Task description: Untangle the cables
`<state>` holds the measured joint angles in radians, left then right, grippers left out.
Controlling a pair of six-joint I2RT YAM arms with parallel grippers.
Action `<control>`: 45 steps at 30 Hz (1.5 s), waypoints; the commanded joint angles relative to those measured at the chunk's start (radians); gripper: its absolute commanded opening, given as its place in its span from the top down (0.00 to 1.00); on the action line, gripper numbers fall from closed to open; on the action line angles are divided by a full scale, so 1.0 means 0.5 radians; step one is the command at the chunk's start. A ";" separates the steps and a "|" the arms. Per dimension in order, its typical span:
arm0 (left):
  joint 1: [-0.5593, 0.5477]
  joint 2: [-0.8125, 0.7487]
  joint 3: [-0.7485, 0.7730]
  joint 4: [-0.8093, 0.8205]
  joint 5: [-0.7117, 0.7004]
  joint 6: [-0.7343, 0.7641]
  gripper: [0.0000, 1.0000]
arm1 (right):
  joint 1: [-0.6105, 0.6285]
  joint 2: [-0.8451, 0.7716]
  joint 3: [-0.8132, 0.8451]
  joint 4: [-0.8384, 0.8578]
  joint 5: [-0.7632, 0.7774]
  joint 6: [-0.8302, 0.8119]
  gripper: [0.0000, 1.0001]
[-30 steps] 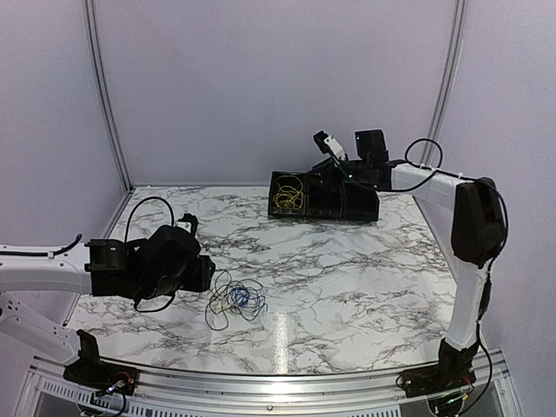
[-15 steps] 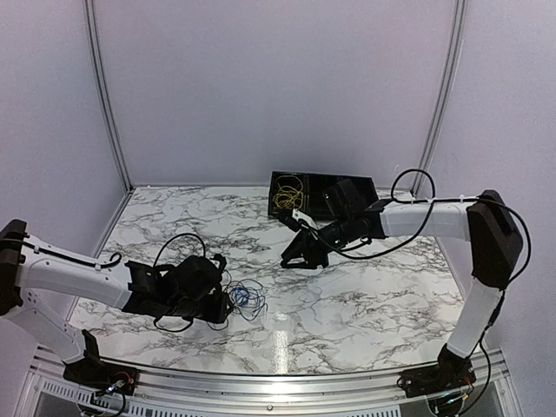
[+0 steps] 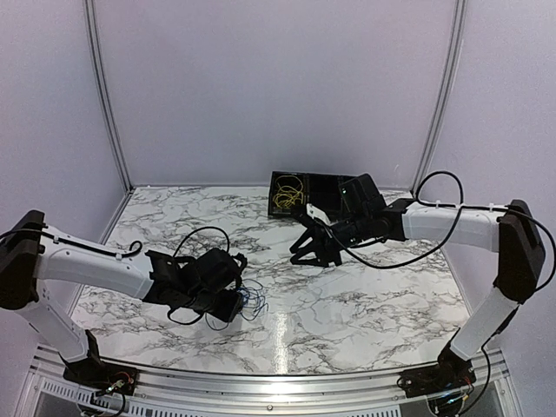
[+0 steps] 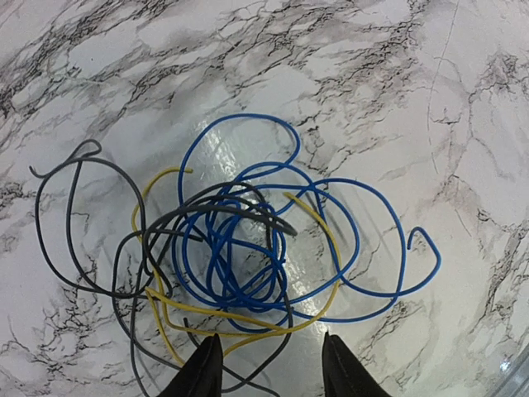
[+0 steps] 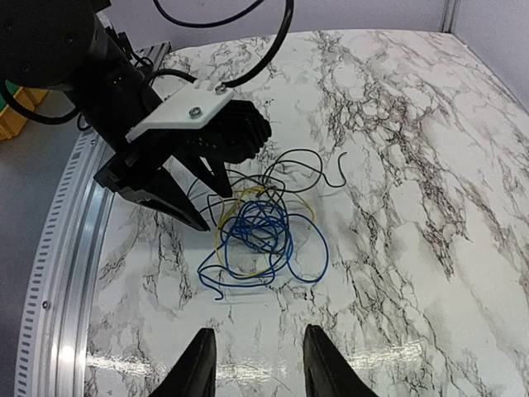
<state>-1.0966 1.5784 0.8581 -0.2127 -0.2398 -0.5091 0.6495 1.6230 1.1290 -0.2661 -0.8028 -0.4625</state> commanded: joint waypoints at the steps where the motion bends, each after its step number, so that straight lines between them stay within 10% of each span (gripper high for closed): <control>1: 0.011 0.019 0.158 -0.268 -0.029 0.221 0.57 | -0.012 -0.032 -0.026 0.047 -0.001 -0.059 0.64; 22: 0.259 0.140 0.294 -0.240 0.354 -0.413 0.70 | -0.009 0.028 -0.037 0.035 0.007 -0.124 0.65; 45: 0.263 -0.193 0.207 -0.267 0.286 -0.297 1.00 | -0.008 0.041 -0.046 0.044 0.019 -0.127 0.68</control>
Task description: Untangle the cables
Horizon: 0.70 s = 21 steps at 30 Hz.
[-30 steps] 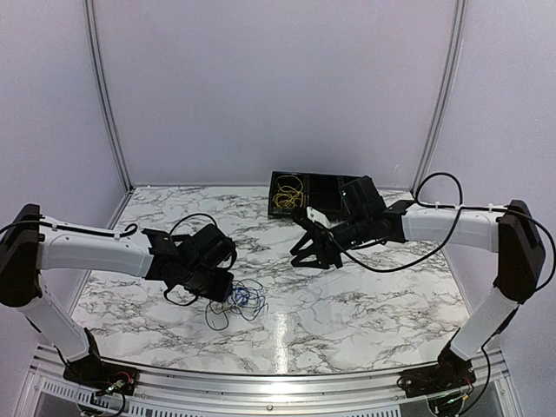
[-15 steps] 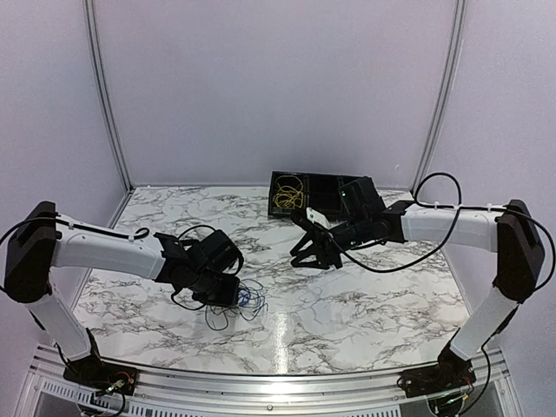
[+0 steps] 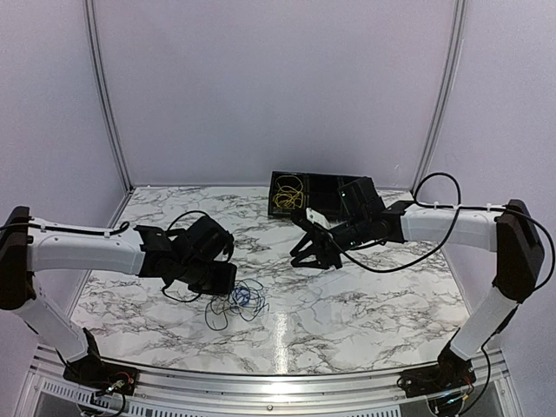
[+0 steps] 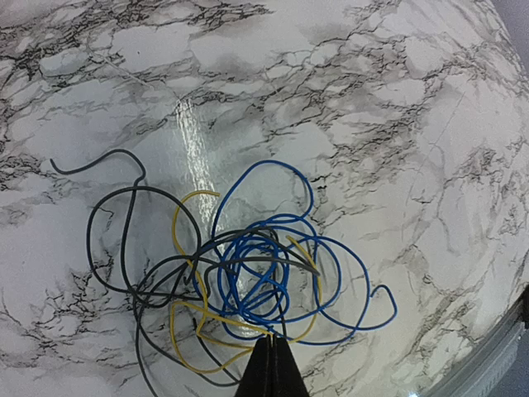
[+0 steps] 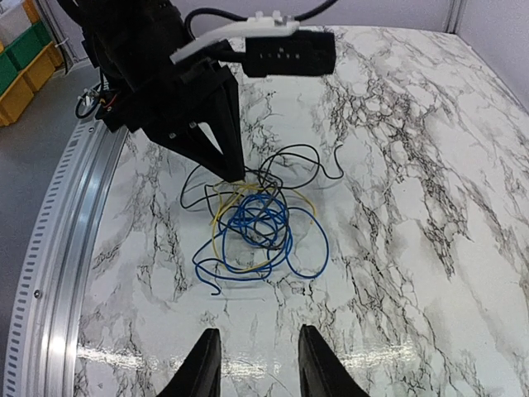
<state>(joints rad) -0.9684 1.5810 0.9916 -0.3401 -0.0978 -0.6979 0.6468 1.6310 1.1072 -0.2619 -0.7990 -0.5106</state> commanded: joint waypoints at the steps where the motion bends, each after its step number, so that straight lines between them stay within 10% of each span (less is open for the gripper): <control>1: 0.007 -0.230 -0.086 -0.028 -0.010 0.108 1.00 | -0.002 0.026 -0.002 0.037 0.009 -0.030 0.68; 6: 0.007 -0.307 -0.176 -0.053 -0.033 0.205 1.00 | -0.005 0.041 0.001 0.033 0.003 -0.031 0.69; 11: 0.002 -0.151 -0.114 -0.053 0.133 0.236 0.67 | -0.002 0.050 0.004 0.030 0.003 -0.030 0.69; 21: -0.012 0.075 -0.040 -0.094 0.247 0.519 0.76 | -0.003 0.059 0.002 0.030 0.009 -0.034 0.69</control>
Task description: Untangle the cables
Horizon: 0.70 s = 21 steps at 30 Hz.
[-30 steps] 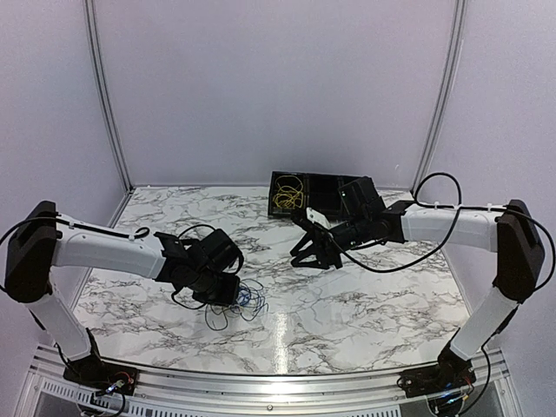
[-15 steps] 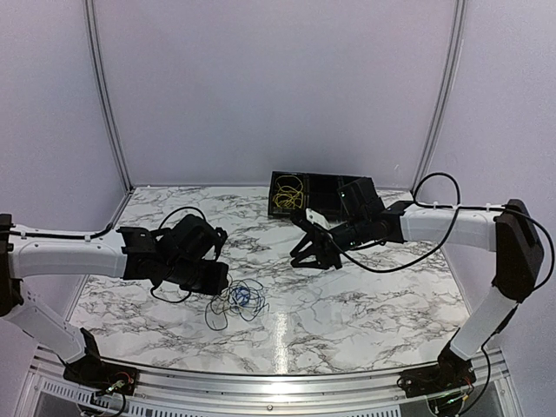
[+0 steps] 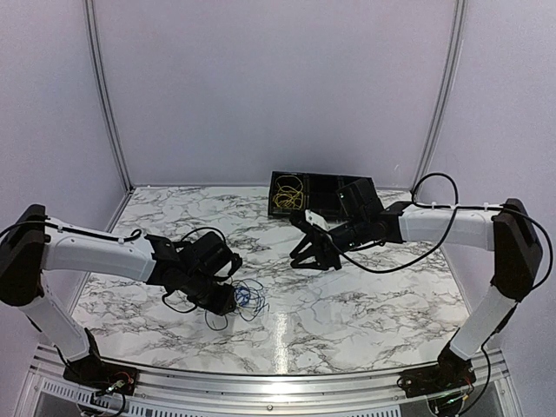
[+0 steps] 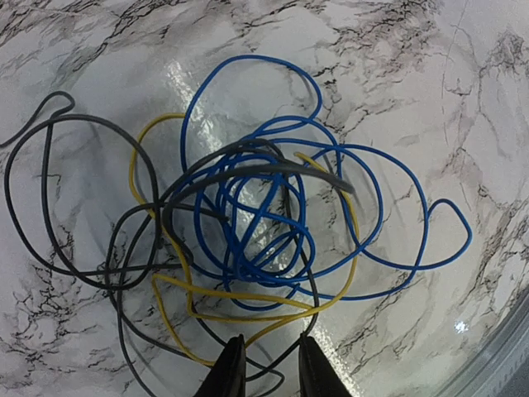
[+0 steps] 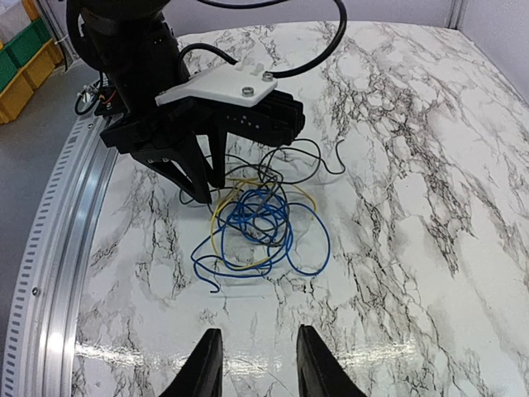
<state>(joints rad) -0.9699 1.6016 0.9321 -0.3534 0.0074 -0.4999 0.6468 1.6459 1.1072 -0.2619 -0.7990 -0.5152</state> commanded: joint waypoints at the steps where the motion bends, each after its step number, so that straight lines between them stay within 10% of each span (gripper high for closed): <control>1: -0.008 0.043 0.085 -0.069 0.020 0.127 0.78 | -0.003 0.032 0.003 0.031 0.009 -0.025 0.69; 21: -0.008 0.217 0.182 -0.070 -0.141 0.230 0.81 | -0.004 0.074 0.016 0.007 0.012 -0.037 0.69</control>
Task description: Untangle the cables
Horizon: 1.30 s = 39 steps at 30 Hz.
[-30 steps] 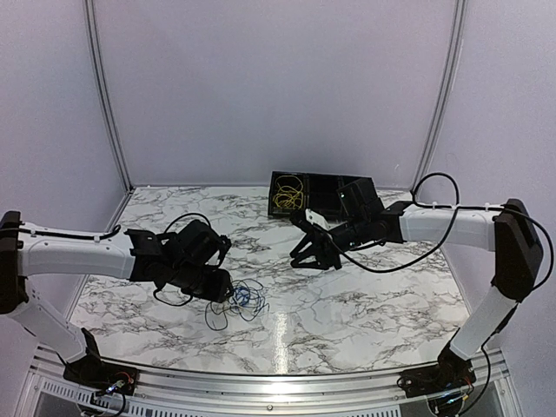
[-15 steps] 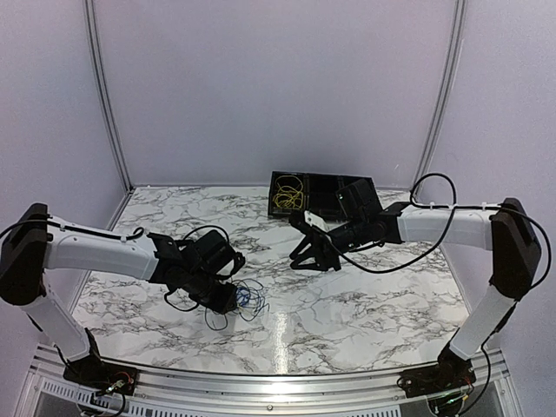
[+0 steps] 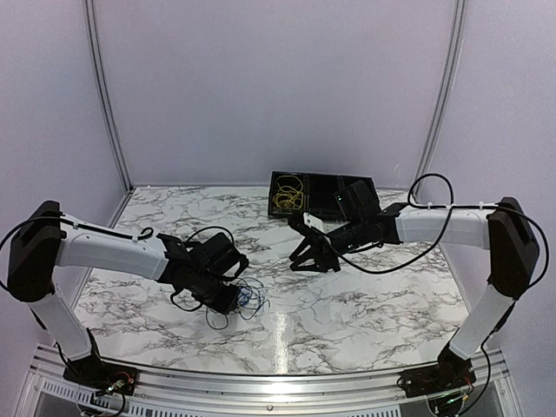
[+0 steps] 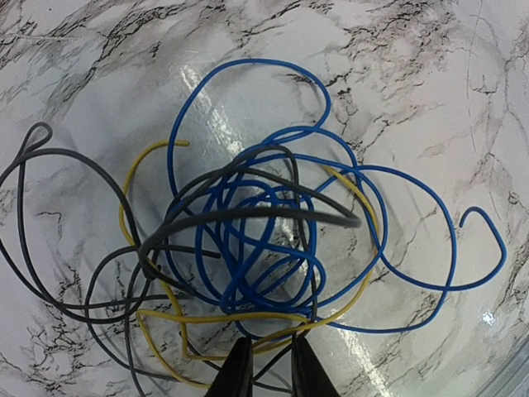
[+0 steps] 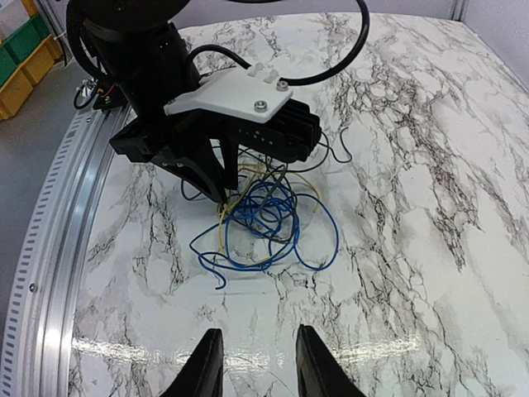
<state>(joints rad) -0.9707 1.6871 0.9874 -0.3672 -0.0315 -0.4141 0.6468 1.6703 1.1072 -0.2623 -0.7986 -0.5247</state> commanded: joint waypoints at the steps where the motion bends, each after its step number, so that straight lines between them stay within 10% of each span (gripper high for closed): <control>1: -0.007 0.051 0.079 -0.043 -0.071 0.065 0.80 | -0.005 0.028 0.018 0.006 0.011 -0.016 0.69; 6: -0.007 0.047 0.105 -0.042 -0.135 0.086 0.67 | -0.004 0.031 0.022 0.000 0.011 -0.017 0.69; 19: -0.004 0.075 0.126 -0.027 -0.170 0.124 1.00 | -0.004 0.034 0.028 -0.007 0.011 -0.016 0.69; 39: 0.007 -0.725 -0.053 -0.104 -0.537 -0.186 0.93 | 0.118 0.044 0.113 0.063 -0.071 0.238 0.75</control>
<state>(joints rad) -0.9707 1.3415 1.0264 -0.3763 -0.1562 -0.4221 0.6624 1.6829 1.1084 -0.2619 -0.8040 -0.4984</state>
